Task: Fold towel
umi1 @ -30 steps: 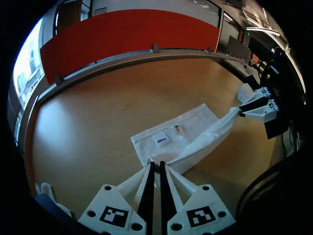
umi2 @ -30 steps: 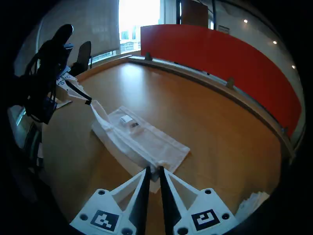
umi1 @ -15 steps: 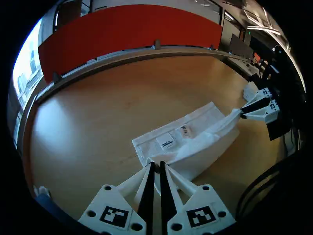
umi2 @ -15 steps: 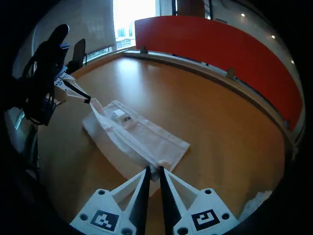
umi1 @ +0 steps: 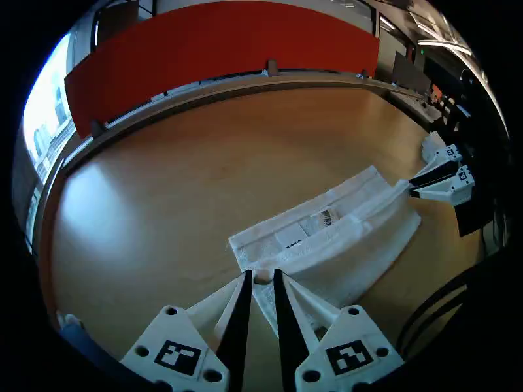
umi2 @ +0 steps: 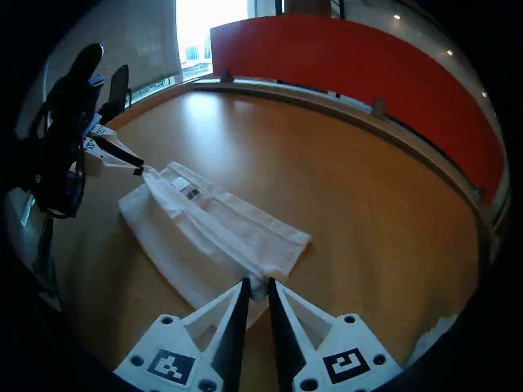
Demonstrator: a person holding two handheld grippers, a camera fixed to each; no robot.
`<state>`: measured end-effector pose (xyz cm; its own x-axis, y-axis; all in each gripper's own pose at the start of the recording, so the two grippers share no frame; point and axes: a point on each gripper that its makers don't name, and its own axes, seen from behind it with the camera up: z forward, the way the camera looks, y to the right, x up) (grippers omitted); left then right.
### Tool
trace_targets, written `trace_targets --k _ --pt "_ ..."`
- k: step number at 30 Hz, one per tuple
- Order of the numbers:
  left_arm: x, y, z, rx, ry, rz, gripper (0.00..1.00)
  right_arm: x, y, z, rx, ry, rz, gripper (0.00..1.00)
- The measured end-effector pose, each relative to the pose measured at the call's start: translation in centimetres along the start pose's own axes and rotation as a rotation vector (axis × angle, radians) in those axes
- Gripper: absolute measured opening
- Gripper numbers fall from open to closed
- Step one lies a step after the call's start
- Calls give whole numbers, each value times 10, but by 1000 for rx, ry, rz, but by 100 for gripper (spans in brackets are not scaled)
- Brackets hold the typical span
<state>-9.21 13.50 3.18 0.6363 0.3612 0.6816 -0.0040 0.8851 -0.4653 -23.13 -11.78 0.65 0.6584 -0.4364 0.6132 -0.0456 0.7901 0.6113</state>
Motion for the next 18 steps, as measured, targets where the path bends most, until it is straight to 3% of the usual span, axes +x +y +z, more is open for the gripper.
trace_targets --k 7,13,18 --pt "2 -5 8 18 -8 32 26 6 12 5 -32 2 2 31" --pt "4 -10 12 34 -13 50 32 11 24 9 -67 5 4 53" --pt "6 -14 13 45 -11 56 37 12 33 12 -95 4 -3 61"
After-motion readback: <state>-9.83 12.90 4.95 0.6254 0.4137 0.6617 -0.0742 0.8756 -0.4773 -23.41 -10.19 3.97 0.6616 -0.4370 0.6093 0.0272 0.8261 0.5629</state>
